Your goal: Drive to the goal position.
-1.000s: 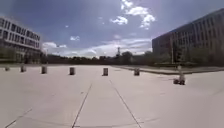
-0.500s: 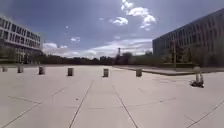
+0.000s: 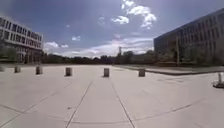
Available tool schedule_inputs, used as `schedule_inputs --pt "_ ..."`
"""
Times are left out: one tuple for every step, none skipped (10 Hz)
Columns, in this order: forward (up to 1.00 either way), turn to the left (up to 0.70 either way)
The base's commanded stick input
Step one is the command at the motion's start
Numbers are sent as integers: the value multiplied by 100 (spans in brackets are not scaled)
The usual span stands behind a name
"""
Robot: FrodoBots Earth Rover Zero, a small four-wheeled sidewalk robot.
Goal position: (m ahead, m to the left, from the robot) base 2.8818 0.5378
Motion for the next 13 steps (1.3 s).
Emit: schedule_inputs --pt "70 0" --pt "70 0" --pt "70 0" --pt "70 0" --pt "70 0" --pt "70 0" --pt "70 0" --pt "70 0" --pt "70 0" --pt "70 0" --pt "70 0" --pt "70 0" --pt "70 0"
